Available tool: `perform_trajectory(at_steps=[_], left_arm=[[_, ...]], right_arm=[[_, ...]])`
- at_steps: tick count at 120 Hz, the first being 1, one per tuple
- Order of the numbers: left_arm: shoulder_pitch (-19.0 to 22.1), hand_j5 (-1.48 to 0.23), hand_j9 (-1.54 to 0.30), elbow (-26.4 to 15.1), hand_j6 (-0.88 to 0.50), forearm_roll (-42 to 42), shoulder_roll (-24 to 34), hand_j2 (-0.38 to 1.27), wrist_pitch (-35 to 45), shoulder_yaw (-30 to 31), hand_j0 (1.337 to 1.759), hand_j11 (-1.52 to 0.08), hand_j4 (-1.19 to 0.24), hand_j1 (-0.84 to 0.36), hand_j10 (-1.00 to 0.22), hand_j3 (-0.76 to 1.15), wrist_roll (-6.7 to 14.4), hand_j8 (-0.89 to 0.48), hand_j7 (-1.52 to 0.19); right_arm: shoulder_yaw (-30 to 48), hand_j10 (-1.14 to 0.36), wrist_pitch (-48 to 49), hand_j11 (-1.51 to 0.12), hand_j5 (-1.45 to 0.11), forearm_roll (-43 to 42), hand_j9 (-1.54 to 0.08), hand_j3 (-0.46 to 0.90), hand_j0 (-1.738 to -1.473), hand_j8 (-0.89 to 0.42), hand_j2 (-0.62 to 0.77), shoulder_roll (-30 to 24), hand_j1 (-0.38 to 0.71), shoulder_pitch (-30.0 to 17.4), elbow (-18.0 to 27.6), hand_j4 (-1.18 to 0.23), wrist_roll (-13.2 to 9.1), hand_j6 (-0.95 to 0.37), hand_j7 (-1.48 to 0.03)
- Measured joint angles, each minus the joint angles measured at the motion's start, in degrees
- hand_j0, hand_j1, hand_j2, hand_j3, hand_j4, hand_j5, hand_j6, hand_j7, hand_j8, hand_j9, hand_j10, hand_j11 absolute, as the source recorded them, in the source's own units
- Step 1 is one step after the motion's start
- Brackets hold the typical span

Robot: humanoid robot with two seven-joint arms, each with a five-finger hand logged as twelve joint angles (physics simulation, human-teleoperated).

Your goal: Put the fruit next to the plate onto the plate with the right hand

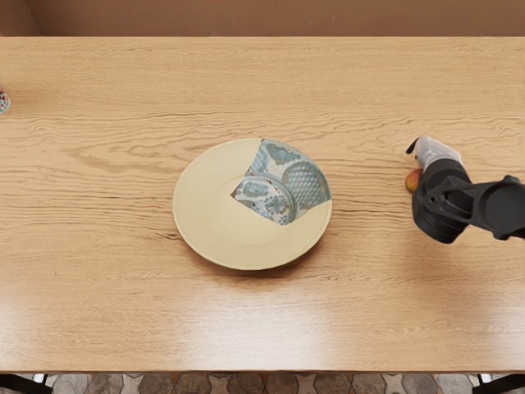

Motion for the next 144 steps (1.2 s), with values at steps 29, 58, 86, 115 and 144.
perform_trajectory(at_steps=[29,58,86,115,144], left_arm=[[-0.39,-0.02,-0.02,0.00,-0.01,0.03,0.00,0.00,0.00,-0.08,1.658,-0.02,-0.01,0.33,-0.01,0.00,-0.01,-0.01,-0.02],[-0.31,-0.02,-0.02,0.06,-0.01,0.03,0.00,0.00,0.00,-0.11,1.658,-0.02,-0.01,0.33,-0.01,0.00,-0.01,-0.01,-0.02],[-0.22,-0.02,-0.02,0.07,-0.01,0.05,0.00,0.00,0.00,-0.14,1.658,-0.02,-0.01,0.33,-0.01,0.00,0.00,-0.01,-0.02],[-0.05,-0.02,-0.02,0.08,-0.01,0.02,0.00,0.00,0.00,-0.14,1.658,-0.02,-0.01,0.33,-0.01,0.00,0.00,-0.01,-0.02],[0.05,-0.02,-0.02,0.08,-0.01,0.04,0.00,0.00,0.00,-0.17,1.658,-0.02,-0.01,0.33,-0.01,0.00,-0.01,-0.01,-0.02]], right_arm=[[2.42,-0.54,-0.10,-0.53,-0.60,-0.13,-0.55,0.31,-1.718,-0.52,-0.18,-0.26,-0.10,-0.85,-0.07,-0.49,-0.52,-0.47,-0.61],[2.78,-0.60,-0.07,-0.61,-0.68,-0.17,-0.63,0.29,-1.696,-0.59,0.01,-0.27,-0.03,-0.76,-0.02,-0.55,-0.32,-0.54,-0.70],[2.84,-0.71,-0.39,-0.78,-0.84,-0.34,-0.80,0.42,-1.685,-0.66,0.19,-0.15,0.10,-0.89,-0.03,-0.68,-0.01,-0.66,-0.86],[2.87,-0.54,-0.99,-0.98,-1.08,-0.36,-1.01,0.30,-1.683,-0.46,0.64,-0.06,0.31,-1.17,-0.03,-0.79,-0.03,-0.73,-1.04],[3.62,-0.56,-1.83,-1.02,-1.14,0.13,-1.06,0.07,-1.733,-0.49,0.55,0.00,0.24,-0.99,0.99,-0.84,-0.37,-0.82,-1.11]])
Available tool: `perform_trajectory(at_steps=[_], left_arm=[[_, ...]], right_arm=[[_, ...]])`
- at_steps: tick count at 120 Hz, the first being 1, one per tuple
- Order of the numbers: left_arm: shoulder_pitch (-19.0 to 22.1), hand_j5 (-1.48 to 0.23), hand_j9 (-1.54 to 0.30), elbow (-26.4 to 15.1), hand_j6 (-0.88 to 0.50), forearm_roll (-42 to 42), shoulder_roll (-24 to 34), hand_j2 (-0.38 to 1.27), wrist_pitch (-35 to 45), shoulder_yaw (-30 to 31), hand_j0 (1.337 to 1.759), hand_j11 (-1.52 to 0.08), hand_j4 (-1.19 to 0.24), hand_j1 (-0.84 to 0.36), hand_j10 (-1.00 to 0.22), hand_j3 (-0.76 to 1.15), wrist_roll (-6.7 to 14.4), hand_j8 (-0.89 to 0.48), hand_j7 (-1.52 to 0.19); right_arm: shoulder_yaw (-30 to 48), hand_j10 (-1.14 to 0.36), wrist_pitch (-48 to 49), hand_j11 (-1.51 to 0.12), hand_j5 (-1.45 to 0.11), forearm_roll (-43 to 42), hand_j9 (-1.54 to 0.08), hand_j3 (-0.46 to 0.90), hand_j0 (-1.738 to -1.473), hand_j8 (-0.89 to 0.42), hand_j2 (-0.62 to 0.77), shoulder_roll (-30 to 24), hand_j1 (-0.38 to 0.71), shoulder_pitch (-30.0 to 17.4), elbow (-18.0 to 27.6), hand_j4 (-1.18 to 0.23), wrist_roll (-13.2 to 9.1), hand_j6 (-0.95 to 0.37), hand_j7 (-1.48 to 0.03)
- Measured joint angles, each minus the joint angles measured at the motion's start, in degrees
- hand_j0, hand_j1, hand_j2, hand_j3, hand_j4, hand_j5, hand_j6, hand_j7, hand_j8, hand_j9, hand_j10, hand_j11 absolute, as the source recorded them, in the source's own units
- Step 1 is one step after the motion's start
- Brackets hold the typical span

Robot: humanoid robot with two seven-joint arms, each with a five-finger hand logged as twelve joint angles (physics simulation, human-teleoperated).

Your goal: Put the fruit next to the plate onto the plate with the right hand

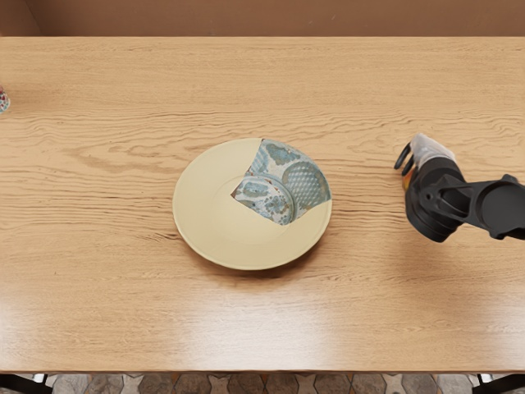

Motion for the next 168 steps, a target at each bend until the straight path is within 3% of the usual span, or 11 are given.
perform_trajectory(at_steps=[3,4,6,11,27,50,104,139,168], left_arm=[[-0.02,-0.02,-0.02,0.00,-0.01,0.01,0.00,0.00,0.00,0.00,1.658,-0.02,-0.01,0.33,-0.01,0.00,0.00,-0.01,-0.02],[-0.05,-0.02,-0.02,0.00,-0.01,0.00,0.00,0.00,0.00,0.01,1.658,-0.02,-0.01,0.33,-0.01,0.00,0.00,-0.01,-0.02],[-0.04,-0.02,-0.02,0.00,-0.01,0.00,0.00,0.00,0.00,0.01,1.658,-0.02,-0.01,0.33,-0.01,0.00,0.00,-0.01,-0.02],[-0.01,-0.02,-0.02,0.00,-0.01,-0.01,0.00,0.00,0.00,0.05,1.658,-0.02,-0.01,0.33,-0.01,0.00,0.01,-0.01,-0.02],[-0.02,-0.02,-0.02,0.01,-0.01,-0.02,0.00,0.00,0.00,0.08,1.658,-0.02,-0.01,0.33,-0.01,0.00,0.02,-0.01,-0.02],[0.16,-0.02,-0.02,0.10,-0.01,-0.03,0.00,0.00,0.00,0.06,1.658,-0.02,-0.01,0.33,-0.01,0.00,0.02,-0.01,-0.02],[-0.11,-0.02,-0.02,0.37,-0.01,0.03,0.00,0.00,0.00,0.27,1.658,-0.02,-0.01,0.33,-0.01,0.00,0.02,-0.01,-0.02],[-0.17,-0.02,-0.02,0.38,-0.01,0.02,0.00,0.00,0.00,0.31,1.658,-0.02,-0.01,0.33,-0.01,0.00,0.02,-0.01,-0.02],[-0.10,-0.02,-0.02,0.38,-0.01,0.02,0.00,0.00,0.00,0.32,1.658,-0.02,-0.01,0.33,-0.01,0.00,0.02,-0.01,-0.02]], right_arm=[[0.06,-0.55,-0.03,-1.02,-1.14,0.02,-1.06,0.04,-1.729,-0.49,0.52,-0.03,0.24,0.08,0.24,-0.84,-0.04,-0.82,-1.11],[0.10,-0.56,-0.03,-1.02,-1.15,0.06,-1.06,0.01,-1.672,-0.47,0.49,-0.03,0.22,0.10,0.32,-0.84,0.03,-0.80,-1.11],[0.23,-0.57,-0.02,-1.03,-1.15,0.03,-1.07,0.00,-1.658,-0.48,0.43,-0.03,0.23,0.15,0.48,-0.84,0.14,-0.80,-1.11],[0.74,-0.54,-0.03,-1.05,-1.16,0.06,-1.09,0.00,-1.657,-0.45,0.37,-0.11,0.24,0.27,1.04,-0.84,0.38,-0.78,-1.12],[1.86,-0.49,-0.06,-1.10,-1.17,0.15,-1.12,0.00,-1.655,-0.41,0.45,-0.81,0.29,1.65,3.21,-0.85,0.75,-0.75,-1.13],[2.75,-0.48,-0.11,-1.13,-1.17,0.18,-1.13,0.00,-1.654,-0.41,0.40,-2.90,0.28,4.01,7.86,-0.85,0.88,-0.75,-1.13],[4.41,-0.47,-0.10,-1.16,-1.19,0.46,-1.18,0.00,-1.652,-0.41,0.41,-6.78,0.27,12.45,21.40,-0.85,0.98,-0.85,-1.13],[6.03,-0.50,-0.13,-1.18,-1.18,0.27,-1.16,0.00,-1.652,-0.42,0.40,-6.07,0.25,14.76,24.53,-0.85,1.01,-0.87,-1.13],[7.89,-0.49,-0.10,-1.18,-1.18,0.59,-1.16,0.00,-1.652,-0.42,0.39,-1.76,0.25,15.10,25.15,-0.85,1.04,-0.87,-1.13]])
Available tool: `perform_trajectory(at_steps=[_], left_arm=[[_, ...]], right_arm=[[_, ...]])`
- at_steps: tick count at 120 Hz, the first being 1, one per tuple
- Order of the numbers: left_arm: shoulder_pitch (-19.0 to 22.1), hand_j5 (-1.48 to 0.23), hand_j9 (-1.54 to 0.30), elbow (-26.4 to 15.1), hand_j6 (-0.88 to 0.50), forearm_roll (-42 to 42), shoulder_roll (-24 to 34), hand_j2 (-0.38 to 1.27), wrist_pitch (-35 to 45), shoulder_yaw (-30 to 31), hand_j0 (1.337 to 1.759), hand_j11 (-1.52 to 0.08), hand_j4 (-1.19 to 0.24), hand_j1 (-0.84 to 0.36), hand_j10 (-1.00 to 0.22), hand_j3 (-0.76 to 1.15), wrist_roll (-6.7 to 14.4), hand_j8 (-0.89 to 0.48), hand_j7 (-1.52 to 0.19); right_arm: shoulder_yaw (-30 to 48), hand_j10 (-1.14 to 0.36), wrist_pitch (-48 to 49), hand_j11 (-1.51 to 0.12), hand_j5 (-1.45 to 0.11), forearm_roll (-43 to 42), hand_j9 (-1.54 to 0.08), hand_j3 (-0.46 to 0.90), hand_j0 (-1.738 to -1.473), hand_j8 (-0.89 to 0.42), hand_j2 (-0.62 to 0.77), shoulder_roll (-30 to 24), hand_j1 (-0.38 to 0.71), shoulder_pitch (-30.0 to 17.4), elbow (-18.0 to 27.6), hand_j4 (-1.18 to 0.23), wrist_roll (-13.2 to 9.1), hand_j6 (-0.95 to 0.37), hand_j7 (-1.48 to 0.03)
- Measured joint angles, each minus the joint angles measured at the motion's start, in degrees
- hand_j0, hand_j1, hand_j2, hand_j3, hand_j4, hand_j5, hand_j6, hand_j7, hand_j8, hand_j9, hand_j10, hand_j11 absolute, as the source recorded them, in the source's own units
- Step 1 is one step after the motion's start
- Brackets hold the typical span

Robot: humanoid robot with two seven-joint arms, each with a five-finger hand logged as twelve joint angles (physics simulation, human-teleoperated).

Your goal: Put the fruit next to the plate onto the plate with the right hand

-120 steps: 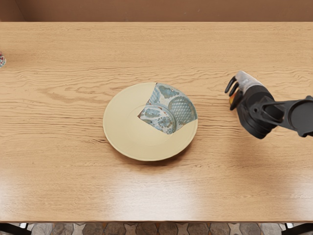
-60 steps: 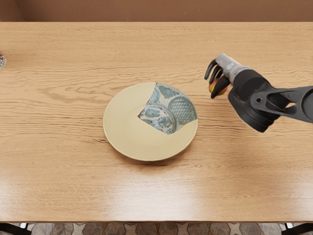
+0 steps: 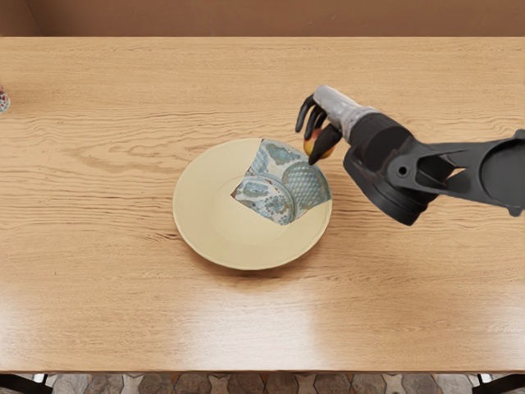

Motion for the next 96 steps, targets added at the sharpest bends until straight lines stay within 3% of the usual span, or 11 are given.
perform_trajectory(at_steps=[67,96], left_arm=[[0.11,-0.02,-0.02,0.00,-0.01,0.00,0.00,0.00,0.00,0.07,1.658,-0.02,-0.01,0.33,-0.01,0.00,0.00,-0.01,-0.02],[0.11,-0.02,-0.02,0.02,-0.01,0.01,0.00,0.00,0.00,0.09,1.658,-0.02,-0.01,0.33,-0.01,0.00,0.00,-0.01,-0.02]], right_arm=[[1.63,-0.49,0.00,-1.18,-1.18,0.17,-1.16,0.00,-1.652,-0.42,0.38,8.85,0.24,-1.19,-0.43,-0.85,0.00,-0.87,-1.13],[1.69,-0.50,-0.03,-1.18,-1.17,-1.23,-1.15,0.00,-1.652,-0.43,0.37,10.44,0.24,-3.94,-2.00,-0.86,-0.02,-0.87,-1.13]])
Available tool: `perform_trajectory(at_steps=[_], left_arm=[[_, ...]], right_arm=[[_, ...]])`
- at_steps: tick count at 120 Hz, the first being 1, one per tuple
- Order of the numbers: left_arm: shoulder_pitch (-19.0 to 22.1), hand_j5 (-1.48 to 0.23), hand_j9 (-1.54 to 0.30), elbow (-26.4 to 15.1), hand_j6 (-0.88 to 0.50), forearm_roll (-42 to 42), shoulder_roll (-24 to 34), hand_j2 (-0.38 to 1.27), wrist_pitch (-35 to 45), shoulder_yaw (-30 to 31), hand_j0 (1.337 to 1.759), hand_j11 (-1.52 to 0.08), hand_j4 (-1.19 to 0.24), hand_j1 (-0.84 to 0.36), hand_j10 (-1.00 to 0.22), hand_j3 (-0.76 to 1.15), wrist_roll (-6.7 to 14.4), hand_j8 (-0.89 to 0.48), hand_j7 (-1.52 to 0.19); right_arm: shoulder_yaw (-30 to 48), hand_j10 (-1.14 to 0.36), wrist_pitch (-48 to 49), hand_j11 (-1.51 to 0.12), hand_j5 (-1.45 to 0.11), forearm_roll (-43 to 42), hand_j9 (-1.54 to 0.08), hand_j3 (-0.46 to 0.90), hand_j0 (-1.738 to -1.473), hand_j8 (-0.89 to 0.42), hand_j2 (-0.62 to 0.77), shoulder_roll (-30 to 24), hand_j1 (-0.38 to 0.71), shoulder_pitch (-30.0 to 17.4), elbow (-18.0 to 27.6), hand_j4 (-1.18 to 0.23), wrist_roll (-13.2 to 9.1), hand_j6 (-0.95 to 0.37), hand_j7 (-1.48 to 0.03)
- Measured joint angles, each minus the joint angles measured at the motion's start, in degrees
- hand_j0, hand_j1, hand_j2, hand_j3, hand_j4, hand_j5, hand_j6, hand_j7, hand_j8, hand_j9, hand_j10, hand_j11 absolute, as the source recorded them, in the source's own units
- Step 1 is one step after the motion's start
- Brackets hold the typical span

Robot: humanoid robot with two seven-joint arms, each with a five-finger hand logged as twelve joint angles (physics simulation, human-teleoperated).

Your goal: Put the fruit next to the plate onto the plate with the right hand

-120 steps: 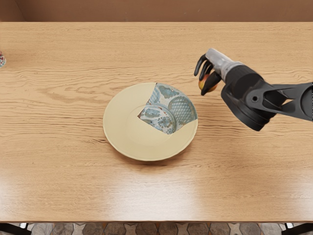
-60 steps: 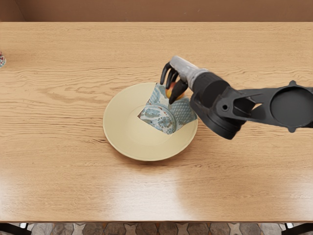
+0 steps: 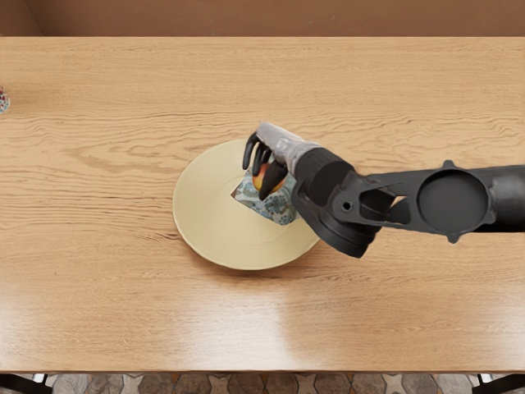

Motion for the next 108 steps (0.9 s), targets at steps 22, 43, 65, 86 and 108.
perform_trajectory(at_steps=[22,43,65,86,108], left_arm=[[-0.02,-0.02,-0.02,0.01,-0.01,0.00,0.00,0.00,0.00,0.00,1.658,-0.02,-0.01,0.33,-0.01,0.00,0.00,-0.01,-0.02],[-0.02,-0.02,-0.02,0.01,-0.01,-0.01,0.00,0.00,0.00,0.00,1.658,-0.02,-0.01,0.33,-0.01,0.00,0.00,-0.01,-0.02],[-0.11,-0.02,-0.02,0.01,-0.01,0.00,0.00,0.00,0.00,0.00,1.658,-0.02,-0.01,0.33,-0.01,0.00,0.00,-0.01,-0.02],[-0.18,-0.02,-0.02,0.02,-0.01,0.00,0.00,0.00,0.00,-0.02,1.658,-0.02,-0.01,0.33,-0.01,0.00,0.00,-0.01,-0.02],[-0.35,-0.02,-0.02,0.03,-0.01,-0.01,0.00,0.00,0.00,0.00,1.658,-0.02,-0.01,0.33,-0.01,0.00,0.00,-0.01,-0.02]], right_arm=[[0.08,-0.28,0.02,-0.65,-0.64,-0.79,-0.63,0.00,-1.655,-0.24,0.21,0.81,-0.02,-0.80,-0.83,-0.47,-0.09,-0.48,-0.62],[1.61,-0.12,0.02,-0.27,-0.27,0.49,-0.27,0.00,-1.657,-0.10,0.09,1.07,-0.21,-0.59,-0.88,-0.20,-0.12,-0.20,-0.26],[13.82,-0.05,12.34,-0.11,-0.11,17.80,-0.11,0.00,-1.658,-0.04,0.04,1.13,-0.29,-6.32,-0.96,-0.08,-0.13,-0.08,-0.11],[30.97,-0.02,41.37,-0.05,-0.05,41.45,-0.05,0.00,-1.658,-0.02,0.02,-1.15,-0.33,-12.03,-4.97,-0.03,-0.13,-0.04,-0.05],[39.26,-0.01,63.65,-0.02,-0.02,63.05,-0.02,0.00,-1.658,-0.01,0.01,-3.85,-0.34,-16.61,-8.74,-0.01,-0.13,-0.01,-0.02]])
